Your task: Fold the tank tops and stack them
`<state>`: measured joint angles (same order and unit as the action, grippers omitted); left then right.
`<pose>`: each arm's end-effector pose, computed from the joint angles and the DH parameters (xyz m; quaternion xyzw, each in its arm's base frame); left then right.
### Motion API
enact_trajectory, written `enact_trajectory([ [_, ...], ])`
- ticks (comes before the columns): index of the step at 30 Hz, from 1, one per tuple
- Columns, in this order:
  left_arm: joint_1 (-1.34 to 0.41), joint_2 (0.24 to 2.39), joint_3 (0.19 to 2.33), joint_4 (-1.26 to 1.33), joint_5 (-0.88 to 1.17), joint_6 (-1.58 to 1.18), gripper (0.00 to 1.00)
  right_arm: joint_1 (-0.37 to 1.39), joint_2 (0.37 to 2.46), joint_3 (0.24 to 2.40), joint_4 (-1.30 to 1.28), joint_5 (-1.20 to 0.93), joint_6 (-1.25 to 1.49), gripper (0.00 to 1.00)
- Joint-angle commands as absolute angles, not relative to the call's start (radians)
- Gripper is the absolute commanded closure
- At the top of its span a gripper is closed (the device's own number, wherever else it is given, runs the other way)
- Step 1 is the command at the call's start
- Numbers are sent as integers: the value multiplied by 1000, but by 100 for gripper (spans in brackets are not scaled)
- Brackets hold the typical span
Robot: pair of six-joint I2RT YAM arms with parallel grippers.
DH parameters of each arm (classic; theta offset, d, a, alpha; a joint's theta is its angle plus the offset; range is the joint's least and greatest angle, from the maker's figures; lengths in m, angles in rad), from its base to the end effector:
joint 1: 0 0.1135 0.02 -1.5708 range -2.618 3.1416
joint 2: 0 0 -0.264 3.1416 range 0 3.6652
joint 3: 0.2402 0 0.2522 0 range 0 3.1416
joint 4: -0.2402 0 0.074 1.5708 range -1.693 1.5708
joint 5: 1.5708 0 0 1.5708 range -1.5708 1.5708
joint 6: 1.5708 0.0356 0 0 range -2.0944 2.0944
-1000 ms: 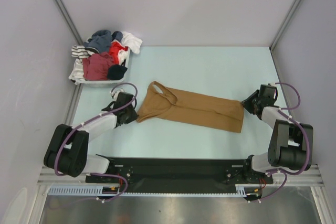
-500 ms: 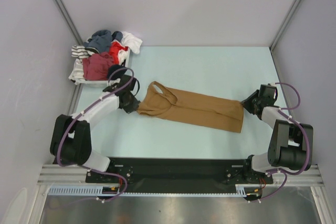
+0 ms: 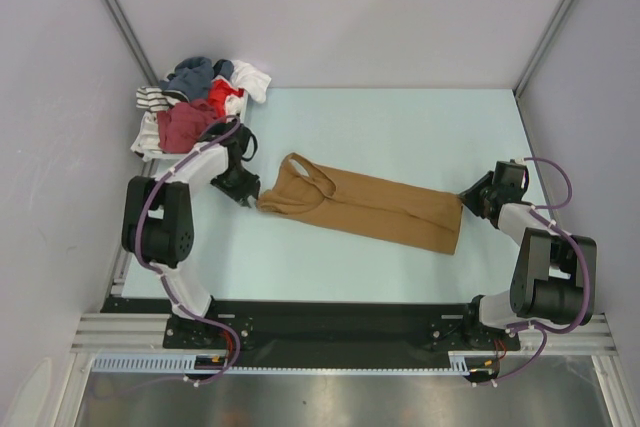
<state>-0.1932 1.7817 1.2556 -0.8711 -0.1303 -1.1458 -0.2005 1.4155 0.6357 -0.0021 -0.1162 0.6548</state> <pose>0.3307 -0.0600 0.1929 -0.4608 0.8809 -0.0028 0.1081 0.2685 -0.0504 0.1677 0.3619 0.8479 0.1386 0.3617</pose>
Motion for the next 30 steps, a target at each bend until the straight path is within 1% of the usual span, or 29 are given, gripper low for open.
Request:
enact_trajectory([
  [1, -167, 1783, 1252, -900, -132, -1201, 47, -202, 1416, 634, 32, -130, 663, 73],
  [2, -166, 1779, 1247, -875, -138, -1190, 41, -202, 1416, 634, 34, -130, 663, 73],
  [5, -166, 1764, 1246, -876, -176, -1183, 28, -202, 1416, 634, 37, -133, 663, 73],
  [7, -167, 1749, 1253, -900, -219, -1180, 26, -202, 1417, 632, 37, -136, 664, 73],
  [10, -178, 1720, 1259, -893, -251, -1122, 25, -202, 1422, 634, 38, -137, 663, 73],
  [13, -218, 1680, 1247, -861, -304, -1018, 26, -201, 1424, 632, 43, -141, 660, 71],
  [14, -233, 1669, 1238, -856, -342, -999, 26, -199, 1420, 632, 41, -140, 657, 63],
  [16, -274, 1626, 1192, -815, -365, -942, 25, -192, 1417, 630, 38, -129, 657, 55],
  [17, -290, 1606, 1165, -799, -373, -925, 23, -189, 1414, 630, 35, -123, 650, 49],
  [20, -339, 1513, 1046, -700, -397, -851, 23, -170, 1391, 646, 6, -78, 632, 45],
  [22, -360, 1428, 950, -619, -387, -800, 21, -144, 1355, 664, -47, -2, 614, 39],
  [23, -365, 1398, 916, -585, -370, -776, 19, -109, 1338, 672, -60, 39, 601, 34],
  [24, -370, 1340, 855, -560, -348, -763, 19, -85, 1322, 679, -69, 69, 569, 34],
  [28, -367, 1215, 776, -514, -350, -749, 14, 87, 1269, 718, -72, 236, 456, 33],
  [30, -345, 1162, 767, -518, -356, -755, 14, 179, 1259, 730, -49, 229, 381, 35],
])
